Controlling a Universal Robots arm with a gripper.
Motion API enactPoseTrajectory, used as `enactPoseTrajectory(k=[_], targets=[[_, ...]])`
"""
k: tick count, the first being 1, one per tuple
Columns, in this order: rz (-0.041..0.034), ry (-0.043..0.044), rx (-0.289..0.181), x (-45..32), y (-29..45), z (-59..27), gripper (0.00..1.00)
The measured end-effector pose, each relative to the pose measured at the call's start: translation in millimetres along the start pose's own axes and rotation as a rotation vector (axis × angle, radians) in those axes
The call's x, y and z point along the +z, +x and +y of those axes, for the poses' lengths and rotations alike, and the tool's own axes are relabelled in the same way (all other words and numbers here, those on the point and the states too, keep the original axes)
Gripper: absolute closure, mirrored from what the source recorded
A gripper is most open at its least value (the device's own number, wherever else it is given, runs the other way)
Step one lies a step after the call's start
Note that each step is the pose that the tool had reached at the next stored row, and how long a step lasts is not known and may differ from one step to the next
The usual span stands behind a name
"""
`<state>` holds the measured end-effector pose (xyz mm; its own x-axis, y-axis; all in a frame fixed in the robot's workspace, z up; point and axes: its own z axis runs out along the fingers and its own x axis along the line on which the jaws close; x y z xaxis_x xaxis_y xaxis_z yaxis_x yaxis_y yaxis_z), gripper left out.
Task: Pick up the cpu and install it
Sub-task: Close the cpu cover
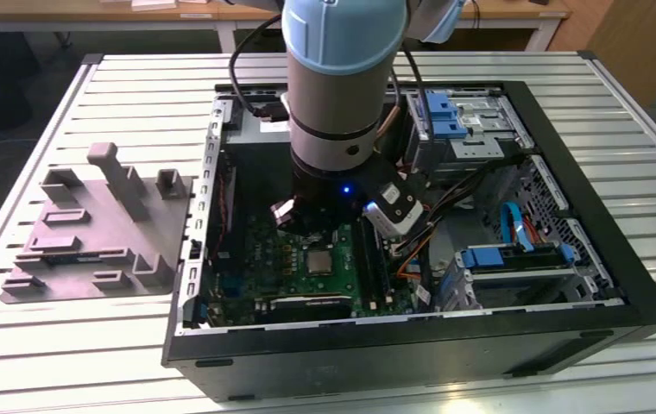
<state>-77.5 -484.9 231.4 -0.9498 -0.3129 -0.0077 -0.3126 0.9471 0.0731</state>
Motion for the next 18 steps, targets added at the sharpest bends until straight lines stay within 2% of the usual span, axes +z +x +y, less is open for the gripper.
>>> enactPoseTrajectory(k=[8,15,18], targets=[[0.0081,-0.0007,-0.123,2.0,-0.3,-0.2,0.89],[0.0112,-0.0012,-0.167,2.6,-3.5,-1.3,0.89],[0.0120,-0.0011,-0.174,2.8,-8.2,-2.1,0.89]])
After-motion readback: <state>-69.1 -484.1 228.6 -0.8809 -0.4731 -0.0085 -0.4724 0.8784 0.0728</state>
